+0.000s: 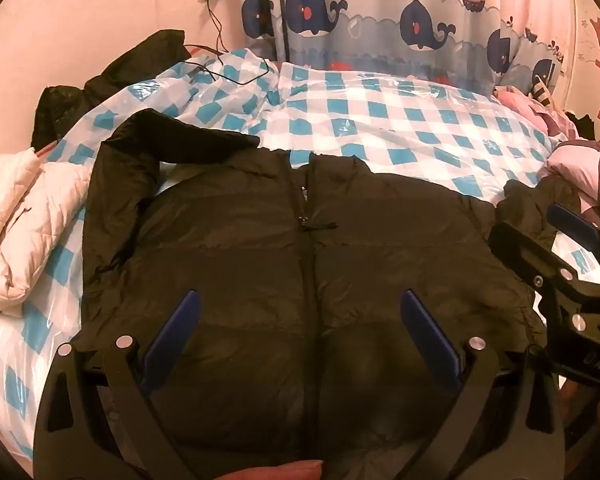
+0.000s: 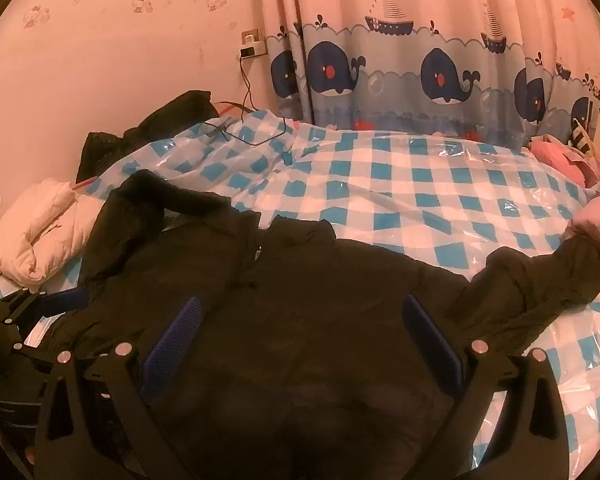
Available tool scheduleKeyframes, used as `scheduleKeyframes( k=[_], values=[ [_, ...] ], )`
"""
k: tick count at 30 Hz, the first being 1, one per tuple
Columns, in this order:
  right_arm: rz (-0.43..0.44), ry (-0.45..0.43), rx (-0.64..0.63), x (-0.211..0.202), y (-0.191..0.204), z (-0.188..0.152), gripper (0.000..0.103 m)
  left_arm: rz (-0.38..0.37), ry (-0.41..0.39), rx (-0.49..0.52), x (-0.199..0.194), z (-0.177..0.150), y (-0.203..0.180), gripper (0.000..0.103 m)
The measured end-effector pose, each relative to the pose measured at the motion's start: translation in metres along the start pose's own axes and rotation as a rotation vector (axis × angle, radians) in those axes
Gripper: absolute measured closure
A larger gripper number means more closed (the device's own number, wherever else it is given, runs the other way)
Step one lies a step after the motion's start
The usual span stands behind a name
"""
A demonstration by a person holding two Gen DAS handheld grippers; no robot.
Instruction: Fold large clothes
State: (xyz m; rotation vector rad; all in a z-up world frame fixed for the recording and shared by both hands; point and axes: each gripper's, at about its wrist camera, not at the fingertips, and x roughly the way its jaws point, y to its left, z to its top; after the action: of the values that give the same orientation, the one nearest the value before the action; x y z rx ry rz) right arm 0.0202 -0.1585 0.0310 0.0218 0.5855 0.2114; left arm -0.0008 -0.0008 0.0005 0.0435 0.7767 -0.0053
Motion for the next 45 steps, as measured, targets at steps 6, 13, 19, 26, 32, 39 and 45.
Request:
scheduleKeyframes(
  k=[6, 13, 19, 26, 32, 39, 45],
  values=[
    [0.008, -0.007, 0.002, 0.0, 0.001, -0.005, 0.006, 0.003, 0.001, 0.002, -0.002, 0.0, -0.001, 0.006],
    [-0.001, -0.006, 0.001, 0.004, 0.007, -0.003, 0.006, 0.016, 0.004, -0.004, -0.001, 0.001, 0.005, 0.006],
    [-0.034, -0.088, -0.032, -0.014, 0.004, 0.001, 0.006, 0.064, 0.031, 0.001, 0.011, 0.002, 0.006, 0.007],
    [-0.038, -0.107, -0.029, -0.02, -0.001, 0.003, 0.006, 0.095, 0.01, 0.017, 0.014, 0.0, 0.007, 0.007],
    [-0.04, -0.095, -0.019, -0.017, -0.005, 0.002, 0.006, 0.092, -0.038, -0.059, 0.012, 0.003, 0.018, 0.007],
    [-0.037, -0.063, -0.014, -0.008, -0.006, 0.001, 0.007, 0.149, -0.061, -0.008, 0.017, 0.008, 0.009, 0.007],
    [-0.072, -0.04, -0.025, -0.001, -0.005, -0.002, 0.006, 0.116, -0.048, -0.035, 0.024, 0.011, 0.009, 0.007]
  ],
)
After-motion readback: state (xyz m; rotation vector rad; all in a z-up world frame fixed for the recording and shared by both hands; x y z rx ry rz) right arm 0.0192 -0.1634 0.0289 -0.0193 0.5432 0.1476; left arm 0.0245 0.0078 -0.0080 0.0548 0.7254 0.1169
